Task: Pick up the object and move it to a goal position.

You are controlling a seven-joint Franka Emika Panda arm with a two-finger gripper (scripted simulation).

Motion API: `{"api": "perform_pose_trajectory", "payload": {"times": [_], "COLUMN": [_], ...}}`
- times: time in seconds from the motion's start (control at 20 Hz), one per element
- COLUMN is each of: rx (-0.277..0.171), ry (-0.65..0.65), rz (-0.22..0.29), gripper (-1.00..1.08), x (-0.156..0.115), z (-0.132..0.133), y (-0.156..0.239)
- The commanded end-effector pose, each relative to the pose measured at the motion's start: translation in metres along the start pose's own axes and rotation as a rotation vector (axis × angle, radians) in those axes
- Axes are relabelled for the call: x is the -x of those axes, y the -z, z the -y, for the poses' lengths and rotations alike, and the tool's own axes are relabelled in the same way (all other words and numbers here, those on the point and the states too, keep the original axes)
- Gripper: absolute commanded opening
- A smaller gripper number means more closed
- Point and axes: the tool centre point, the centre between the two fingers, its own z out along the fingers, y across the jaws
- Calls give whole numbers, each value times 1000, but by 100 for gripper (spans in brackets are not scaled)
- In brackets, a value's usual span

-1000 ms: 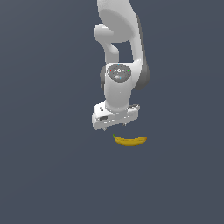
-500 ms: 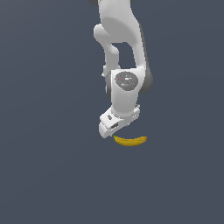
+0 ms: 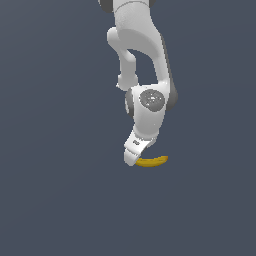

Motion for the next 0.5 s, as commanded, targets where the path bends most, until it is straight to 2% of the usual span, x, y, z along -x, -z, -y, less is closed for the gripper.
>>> {"api": "perform_pose_trajectory", "payload": {"times": [0.0,0.45], "rx": [-2,-7], "ry": [82,352], "rz": [-1,-10], "gripper": [100,100], "x": [-5,-23], "z": [3,13], "y": [-5,-20]}}
